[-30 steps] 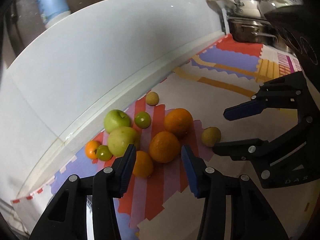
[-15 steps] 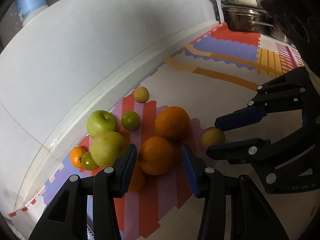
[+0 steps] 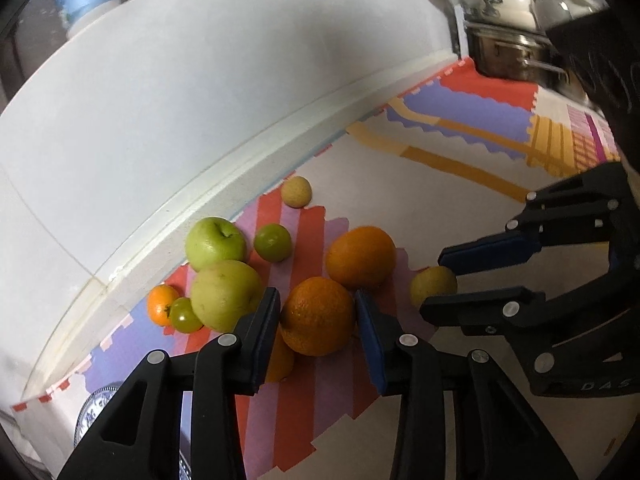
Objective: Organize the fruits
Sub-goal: 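Grasp an orange with the left tool while the right tool grasps a small yellow fruit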
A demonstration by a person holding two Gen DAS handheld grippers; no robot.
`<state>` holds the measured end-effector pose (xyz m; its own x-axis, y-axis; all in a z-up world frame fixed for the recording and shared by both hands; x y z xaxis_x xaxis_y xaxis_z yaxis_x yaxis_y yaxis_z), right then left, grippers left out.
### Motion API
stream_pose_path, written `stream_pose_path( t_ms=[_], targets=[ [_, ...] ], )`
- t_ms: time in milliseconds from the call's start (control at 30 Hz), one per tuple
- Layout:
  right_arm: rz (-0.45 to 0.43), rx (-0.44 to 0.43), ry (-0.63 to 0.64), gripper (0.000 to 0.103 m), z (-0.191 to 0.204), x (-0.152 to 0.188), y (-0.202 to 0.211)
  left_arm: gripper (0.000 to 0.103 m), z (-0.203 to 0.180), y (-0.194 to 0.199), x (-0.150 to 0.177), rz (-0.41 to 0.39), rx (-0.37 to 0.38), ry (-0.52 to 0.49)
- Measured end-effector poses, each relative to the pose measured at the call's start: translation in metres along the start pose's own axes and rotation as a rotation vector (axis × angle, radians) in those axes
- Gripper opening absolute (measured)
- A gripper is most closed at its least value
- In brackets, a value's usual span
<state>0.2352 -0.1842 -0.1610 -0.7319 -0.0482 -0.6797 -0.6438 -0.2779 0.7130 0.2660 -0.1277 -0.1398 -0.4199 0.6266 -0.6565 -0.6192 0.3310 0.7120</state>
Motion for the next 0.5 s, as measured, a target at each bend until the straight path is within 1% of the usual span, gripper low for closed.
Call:
stream_pose_path(
  t_ms=[300,500],
  targets=[
    [-0.027,-0.003,0.008,0.029,0.003,-0.004,0.014,0.039,0.008,0.022,-0.002,-0.011,-0.020,0.109],
    [-0.034,-0.008,0.019,0.029,0.008,-0.005,0.018,0.039,0.014,0.042,0.003,-0.018,-0.052,0.188]
  ],
)
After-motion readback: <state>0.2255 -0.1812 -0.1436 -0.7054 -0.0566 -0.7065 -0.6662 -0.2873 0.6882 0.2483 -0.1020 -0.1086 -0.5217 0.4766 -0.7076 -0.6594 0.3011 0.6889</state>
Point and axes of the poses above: each gripper's, at about its wrist camera, not at the fingertips, and y roughly against the way its jaws point, z to its left, x to its underside, the point moved 7 cm from there along -y, roughly the way its jaws point, and after that the axes turned 1 degree about y, right-handed, at the moved point
